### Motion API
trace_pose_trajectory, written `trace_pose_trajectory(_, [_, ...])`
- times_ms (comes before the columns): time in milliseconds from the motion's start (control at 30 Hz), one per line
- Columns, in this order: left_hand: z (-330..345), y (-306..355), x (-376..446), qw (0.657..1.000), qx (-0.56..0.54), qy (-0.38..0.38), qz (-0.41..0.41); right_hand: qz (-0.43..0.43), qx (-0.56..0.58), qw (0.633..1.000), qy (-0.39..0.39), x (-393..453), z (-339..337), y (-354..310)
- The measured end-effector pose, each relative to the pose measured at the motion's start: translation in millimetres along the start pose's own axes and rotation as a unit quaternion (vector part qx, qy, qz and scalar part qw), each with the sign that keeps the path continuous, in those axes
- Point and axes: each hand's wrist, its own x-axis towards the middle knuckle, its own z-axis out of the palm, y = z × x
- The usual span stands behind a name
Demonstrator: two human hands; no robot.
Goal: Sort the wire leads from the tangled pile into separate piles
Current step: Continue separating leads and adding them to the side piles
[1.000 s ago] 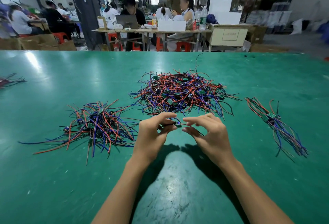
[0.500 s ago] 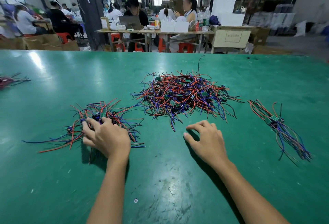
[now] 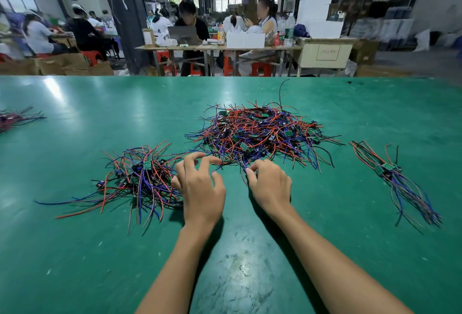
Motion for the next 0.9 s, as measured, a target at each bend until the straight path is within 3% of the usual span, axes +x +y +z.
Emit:
trace_pose_trajectory(133, [5, -1, -2, 0.997, -0.010, -0.071, 0.006, -0.043, 0.070, 0.990, 0.118, -17, -19, 5])
trace_pose_trajectory(267, [9, 0, -5, 0.986, -0.015, -0.160, 0.041, -0.181, 0.111, 0.957, 0.198, -34, -42, 21])
trace_pose_trajectory(400, [12, 5, -10, 0.966, -0.064, -0.214, 0.130, -0.328, 0.180, 0.907, 0.194, -51, -56, 35])
trace_pose_trajectory(533, [12, 4, -17, 0.931, -0.197, -0.271, 0.145, -0.380, 0.226, 0.884, 0.153, -62, -55, 29])
trace_pose_trajectory(600, [13, 10, -20, 0.913, -0.297, -0.274, 0.055, -0.353, 0.255, 0.890, 0.132, -66, -54, 24])
trace_pose_trajectory(700, [11, 22, -13, 0.867, -0.426, -0.230, -0.117, -0.191, 0.387, 0.895, 0.113, -65, -61, 20])
trace_pose_trajectory(767, [5, 26, -7, 0.795, -0.515, -0.253, -0.198, -0.072, 0.412, 0.904, 0.087, -56, -65, 25])
trace_pose_trajectory(833, [-2, 27, -1, 0.723, -0.579, -0.296, -0.233, 0.010, 0.349, 0.937, -0.013, -46, -67, 31])
trace_pose_trajectory(900, [-8, 26, -1, 0.684, -0.606, -0.335, -0.227, 0.056, 0.356, 0.925, -0.119, -43, -64, 31])
